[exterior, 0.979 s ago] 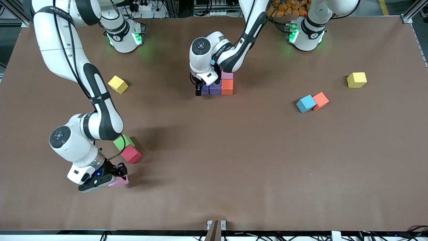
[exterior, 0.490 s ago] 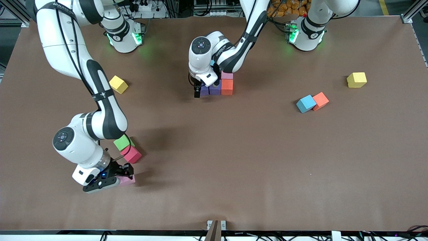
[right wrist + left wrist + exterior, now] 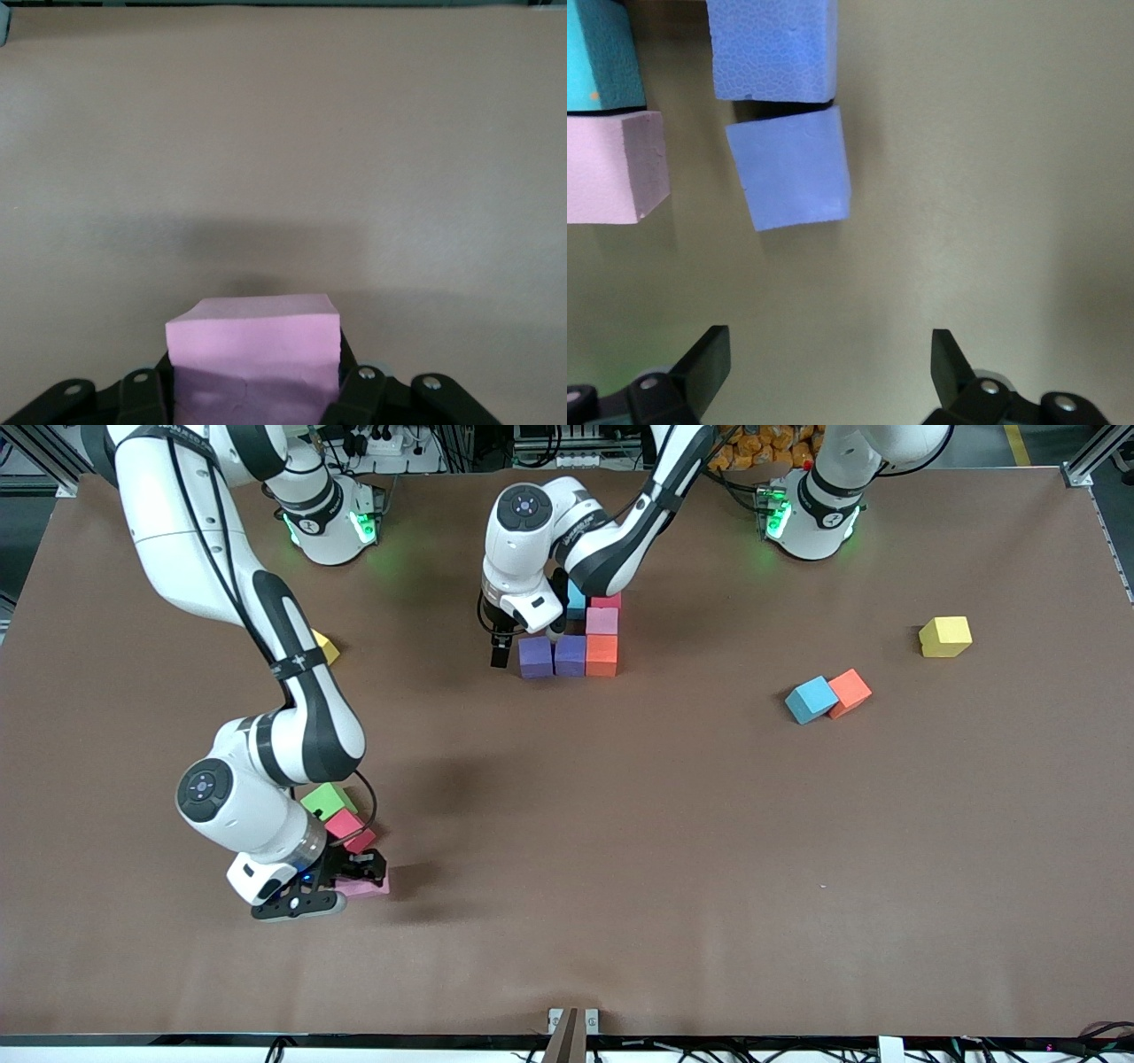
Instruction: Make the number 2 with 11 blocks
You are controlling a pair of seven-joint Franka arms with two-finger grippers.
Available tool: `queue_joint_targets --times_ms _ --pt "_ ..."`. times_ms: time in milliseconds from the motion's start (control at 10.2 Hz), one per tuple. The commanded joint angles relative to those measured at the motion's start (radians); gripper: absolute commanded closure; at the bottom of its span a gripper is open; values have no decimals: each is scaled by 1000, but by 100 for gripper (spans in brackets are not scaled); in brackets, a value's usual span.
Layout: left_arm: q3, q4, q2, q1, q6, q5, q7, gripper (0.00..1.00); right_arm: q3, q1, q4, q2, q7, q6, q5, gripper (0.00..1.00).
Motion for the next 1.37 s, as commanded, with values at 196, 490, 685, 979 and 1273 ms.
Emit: queue_joint_targets --times_ms 196,490,685,979,1273 --pt "117 -38 -124 -5 -130 128 297 0 1 38 -176 -131 176 -10 -18 83" --pt "206 -134 -235 8 -320 174 587 0 1 153 -402 -243 281 113 -18 83" --pt "198 -159 -301 99 -424 216 825 0 -13 260 -468 -290 402 116 -18 83" --pt "90 -236 -451 299 -465 275 1167 0 -199 590 -566 -318 554 190 -20 84" --pt "-33 -280 -532 493 -472 291 1462 0 -298 801 -646 -320 697 277 -20 87"
